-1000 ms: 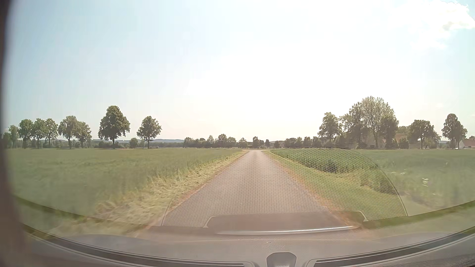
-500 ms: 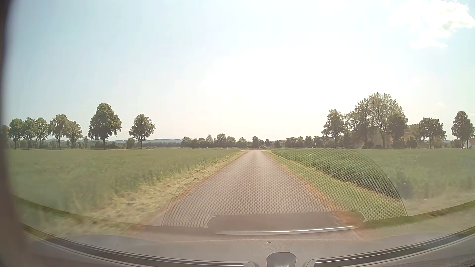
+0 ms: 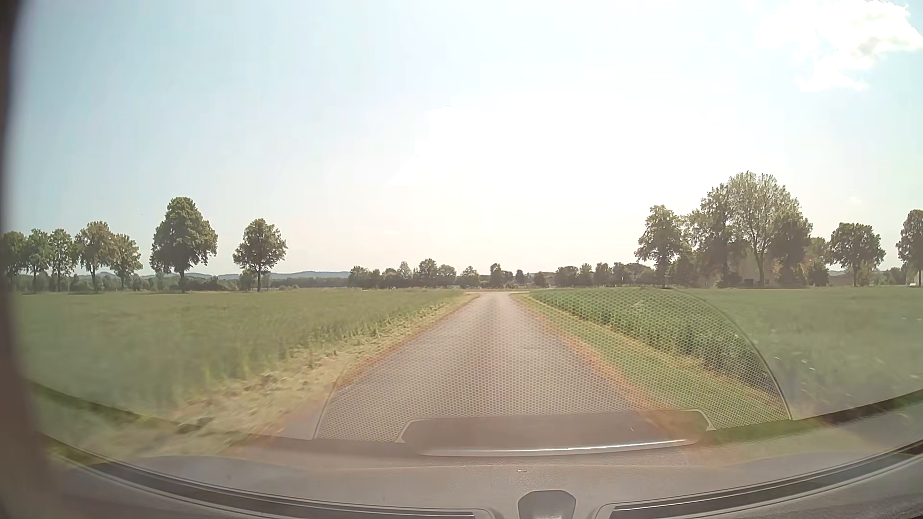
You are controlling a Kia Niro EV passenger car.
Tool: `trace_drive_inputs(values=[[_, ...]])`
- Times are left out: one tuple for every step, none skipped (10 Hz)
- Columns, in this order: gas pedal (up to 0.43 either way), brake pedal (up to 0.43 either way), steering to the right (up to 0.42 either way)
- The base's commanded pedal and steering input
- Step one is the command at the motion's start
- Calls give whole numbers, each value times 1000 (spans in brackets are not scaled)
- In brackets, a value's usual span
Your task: Follow the waypoints while adhering to traffic rules and regulations
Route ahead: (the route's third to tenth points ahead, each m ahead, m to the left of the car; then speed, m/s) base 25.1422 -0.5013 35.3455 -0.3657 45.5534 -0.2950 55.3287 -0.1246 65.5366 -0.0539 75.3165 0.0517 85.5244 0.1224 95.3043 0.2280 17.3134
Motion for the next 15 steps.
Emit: trace_drive_inputs(values=[[157,6,0],[138,6,0],[130,6,0],[130,6,1],[118,6,1],[118,6,1],[110,6,1],[110,6,1],[110,6,2],[110,6,2],[110,6,2],[98,6,1],[20,6,1],[0,6,1],[0,6,1]])
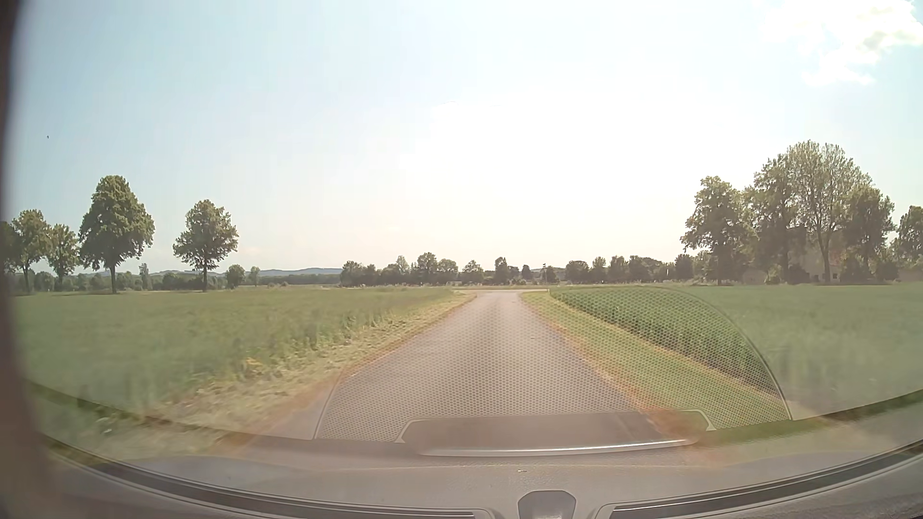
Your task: Follow the waypoints while adhering to traffic rules and regulations
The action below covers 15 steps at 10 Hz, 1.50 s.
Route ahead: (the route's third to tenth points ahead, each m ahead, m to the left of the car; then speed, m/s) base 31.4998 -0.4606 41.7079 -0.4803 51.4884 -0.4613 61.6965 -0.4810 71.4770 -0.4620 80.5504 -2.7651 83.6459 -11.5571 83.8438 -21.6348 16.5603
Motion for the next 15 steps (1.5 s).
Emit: trace_drive_inputs(values=[[0,6,1],[0,6,0],[0,6,0],[0,6,0],[0,6,0],[0,6,0],[0,6,0],[0,6,1],[0,6,1],[0,18,2],[0,61,3],[0,85,4],[0,122,5],[0,152,4],[0,165,3]])
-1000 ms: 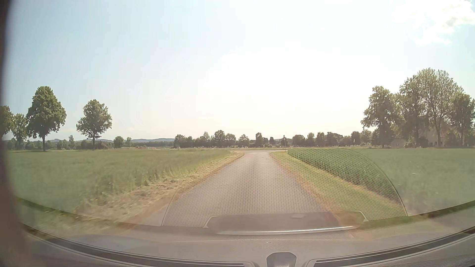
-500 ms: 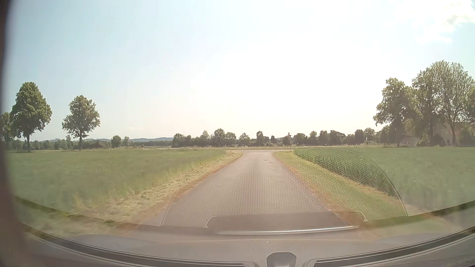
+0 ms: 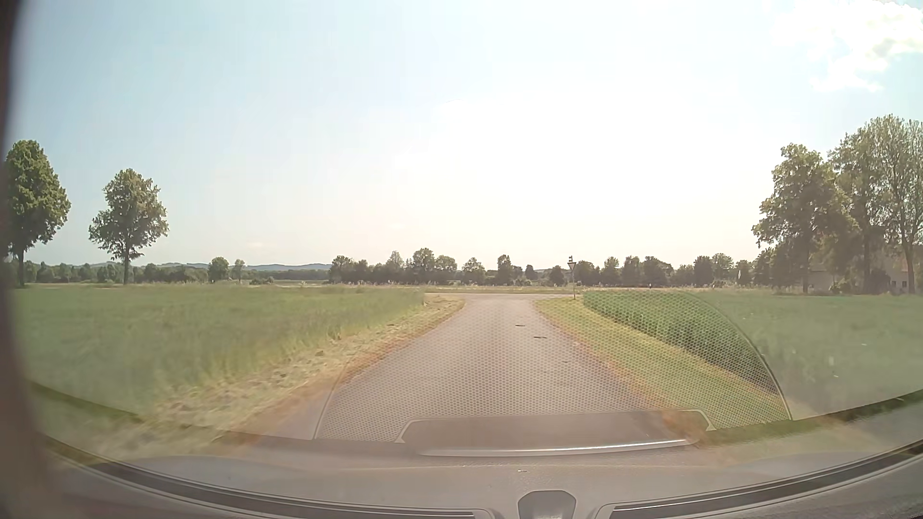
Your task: Follow the waypoints while adhering to traffic rules and regulations
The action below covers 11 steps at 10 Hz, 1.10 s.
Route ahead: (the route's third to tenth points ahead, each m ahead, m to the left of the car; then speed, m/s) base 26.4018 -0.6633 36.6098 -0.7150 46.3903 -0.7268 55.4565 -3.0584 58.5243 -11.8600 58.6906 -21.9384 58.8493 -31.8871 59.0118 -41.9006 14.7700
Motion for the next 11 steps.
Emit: trace_drive_inputs(values=[[0,171,3],[0,183,3],[0,195,3],[0,213,3],[0,238,4],[0,256,8],[0,256,8],[0,256,9],[0,268,9],[0,274,8],[0,274,8]])
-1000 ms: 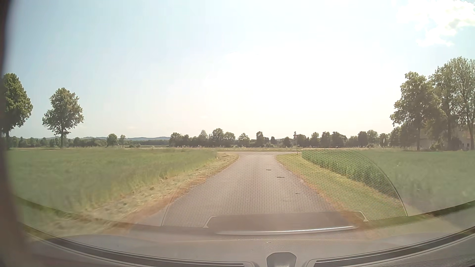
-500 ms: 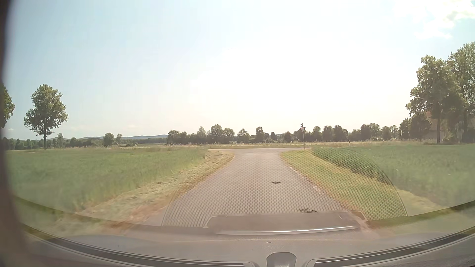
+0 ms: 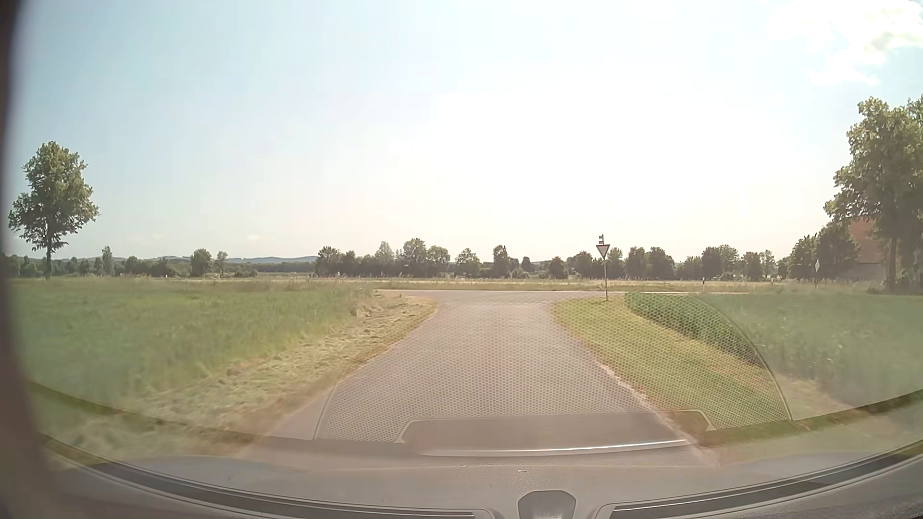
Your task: Follow the waypoints while adhering to traffic rules and regulations
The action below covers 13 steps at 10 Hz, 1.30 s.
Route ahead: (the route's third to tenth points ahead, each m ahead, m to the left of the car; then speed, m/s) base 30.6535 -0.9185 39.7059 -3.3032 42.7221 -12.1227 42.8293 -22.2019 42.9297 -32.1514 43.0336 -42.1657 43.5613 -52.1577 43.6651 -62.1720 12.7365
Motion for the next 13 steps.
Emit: trace_drive_inputs(values=[[0,287,4],[0,280,2],[0,287,1],[0,287,0],[0,293,0],[0,287,0],[0,280,-3],[0,280,-7],[0,274,-8],[0,274,-8],[0,280,-8],[0,280,-7],[0,280,-5]])
